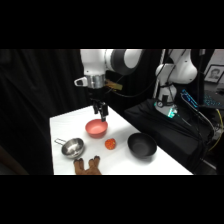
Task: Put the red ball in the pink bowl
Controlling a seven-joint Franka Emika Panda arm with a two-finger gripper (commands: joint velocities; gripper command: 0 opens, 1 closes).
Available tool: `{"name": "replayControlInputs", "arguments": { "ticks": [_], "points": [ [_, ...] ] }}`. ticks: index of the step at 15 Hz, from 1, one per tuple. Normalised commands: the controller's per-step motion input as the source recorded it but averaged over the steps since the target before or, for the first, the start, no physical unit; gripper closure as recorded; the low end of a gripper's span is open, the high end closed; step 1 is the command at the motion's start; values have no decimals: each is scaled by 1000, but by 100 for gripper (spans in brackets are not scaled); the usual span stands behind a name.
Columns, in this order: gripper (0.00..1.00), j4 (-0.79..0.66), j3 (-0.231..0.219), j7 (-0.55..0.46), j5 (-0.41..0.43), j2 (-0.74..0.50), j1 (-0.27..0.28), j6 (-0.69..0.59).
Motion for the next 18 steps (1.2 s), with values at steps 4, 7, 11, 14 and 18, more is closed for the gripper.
{"name": "replayControlInputs", "arguments": {
  "ticks": [4, 7, 11, 14, 18],
  "points": [
    [0, -22, 31, 31, 9, -12, -14, 8],
    [0, -36, 45, 29, 45, 21, -3, 55],
    [0, -30, 36, 87, 24, 99, 10, 155],
    [0, -25, 15, 156, -10, 153, 21, 272],
    [0, -46, 19, 163, 23, 87, 31, 274]
  ]
}}
